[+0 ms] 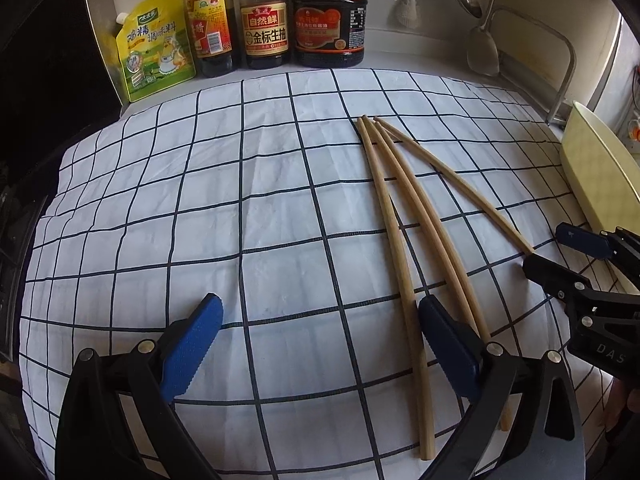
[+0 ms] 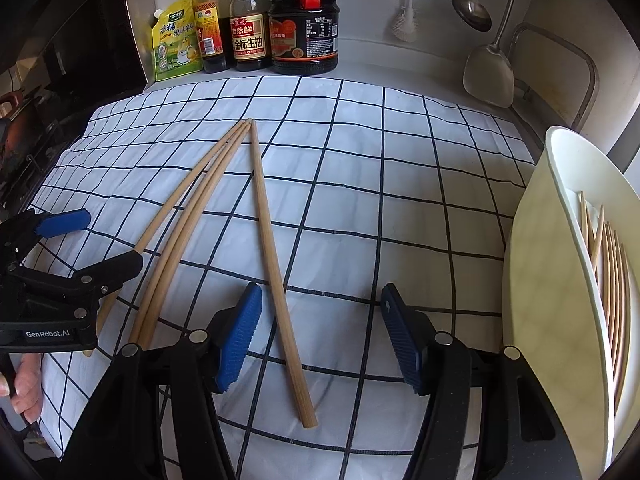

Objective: Organize utensils
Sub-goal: 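Lower both open tools toward single chopsticks at the edge of the row, then close the right tool on one chopstick while the left tool grasps another, then carry the held chopsticks with both tools over the white basin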

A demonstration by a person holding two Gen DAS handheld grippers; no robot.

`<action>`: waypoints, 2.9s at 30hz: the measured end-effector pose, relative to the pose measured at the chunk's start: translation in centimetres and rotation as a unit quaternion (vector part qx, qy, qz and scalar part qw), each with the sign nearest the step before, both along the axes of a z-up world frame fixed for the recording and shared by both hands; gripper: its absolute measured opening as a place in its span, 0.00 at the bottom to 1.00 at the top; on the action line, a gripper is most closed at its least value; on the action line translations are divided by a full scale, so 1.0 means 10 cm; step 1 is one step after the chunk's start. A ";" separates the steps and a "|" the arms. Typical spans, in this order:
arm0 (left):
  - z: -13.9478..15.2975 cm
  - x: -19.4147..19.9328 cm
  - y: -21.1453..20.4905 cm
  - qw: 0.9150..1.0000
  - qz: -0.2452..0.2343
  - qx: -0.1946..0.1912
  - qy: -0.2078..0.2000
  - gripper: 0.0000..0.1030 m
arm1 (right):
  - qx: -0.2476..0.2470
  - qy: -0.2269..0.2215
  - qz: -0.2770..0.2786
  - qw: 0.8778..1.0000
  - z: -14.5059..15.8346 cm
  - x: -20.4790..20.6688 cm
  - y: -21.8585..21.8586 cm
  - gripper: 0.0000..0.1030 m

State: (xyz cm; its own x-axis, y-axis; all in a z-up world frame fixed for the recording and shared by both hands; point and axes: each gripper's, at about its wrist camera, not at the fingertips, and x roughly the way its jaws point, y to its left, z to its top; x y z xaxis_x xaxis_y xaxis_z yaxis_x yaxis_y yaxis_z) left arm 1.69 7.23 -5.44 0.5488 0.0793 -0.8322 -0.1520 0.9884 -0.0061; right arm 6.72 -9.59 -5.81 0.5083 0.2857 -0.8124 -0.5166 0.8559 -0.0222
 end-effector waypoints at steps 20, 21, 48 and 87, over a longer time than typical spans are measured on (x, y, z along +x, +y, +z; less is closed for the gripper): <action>0.07 0.15 0.14 0.999 0.010 -0.028 -0.014 0.93 | 0.003 0.000 0.012 1.000 -0.01 0.00 0.07 0.59; 0.06 0.16 0.14 1.000 0.009 -0.028 -0.012 0.93 | 0.003 0.000 0.012 1.000 -0.01 0.00 0.07 0.59; -0.02 0.36 0.07 1.000 0.022 -0.001 0.012 0.95 | 0.003 -0.005 0.016 1.000 -0.01 0.12 0.17 0.62; 0.73 0.05 -0.44 0.992 -0.074 -0.086 -0.062 0.07 | 0.116 -0.053 -0.031 0.991 0.76 -0.23 -0.31 0.06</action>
